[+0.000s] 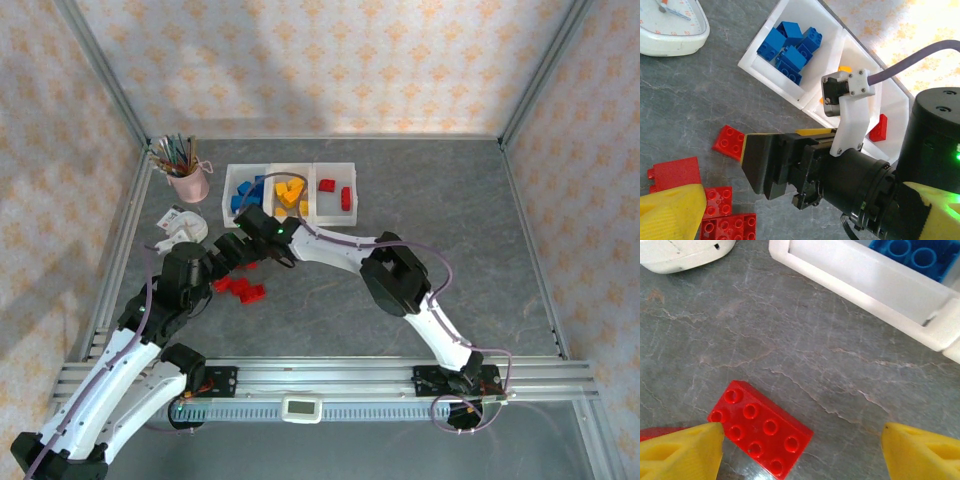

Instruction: Sort the legos into containers by color

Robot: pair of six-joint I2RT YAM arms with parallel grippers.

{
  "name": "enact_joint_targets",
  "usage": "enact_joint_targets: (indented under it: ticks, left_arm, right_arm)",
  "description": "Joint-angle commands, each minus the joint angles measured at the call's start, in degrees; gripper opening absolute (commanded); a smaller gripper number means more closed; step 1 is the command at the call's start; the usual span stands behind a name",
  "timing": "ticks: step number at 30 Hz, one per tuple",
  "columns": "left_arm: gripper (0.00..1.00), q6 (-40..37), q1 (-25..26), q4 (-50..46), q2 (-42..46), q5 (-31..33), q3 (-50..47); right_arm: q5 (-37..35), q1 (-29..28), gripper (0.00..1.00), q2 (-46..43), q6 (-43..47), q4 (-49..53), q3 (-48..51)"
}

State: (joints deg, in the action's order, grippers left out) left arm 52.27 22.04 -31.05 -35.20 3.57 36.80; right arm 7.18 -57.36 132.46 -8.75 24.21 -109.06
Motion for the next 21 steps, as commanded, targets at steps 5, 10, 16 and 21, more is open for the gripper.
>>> enact_joint_targets:
  ticks: [5,10,16,21]
  left_arm:
    - [0.99,0.79,0.19,-2.75,1.01,2.83,-0.08]
    - [0.99,0.65,0.16,-2.1,0.88,2.41,-0.31]
    - [0.99,0.77,0.11,-1.65,0.48,2.22,-0.58]
    - [0.99,0.77,0.11,-1.23,0.31,2.23,-0.94]
  right_arm:
    - [2.74,-0.87,0.85,3.5,5.82,-0.03,-3.54]
    - [4.5,-1.48,0.87,4.67,9.95,0.18,-3.71]
    - [2.11,-1.86,0.87,7.51,12.09,2.09,-6.3]
    - [0.59,-1.81,0.8,9.88,12.35,3.98,-9.49]
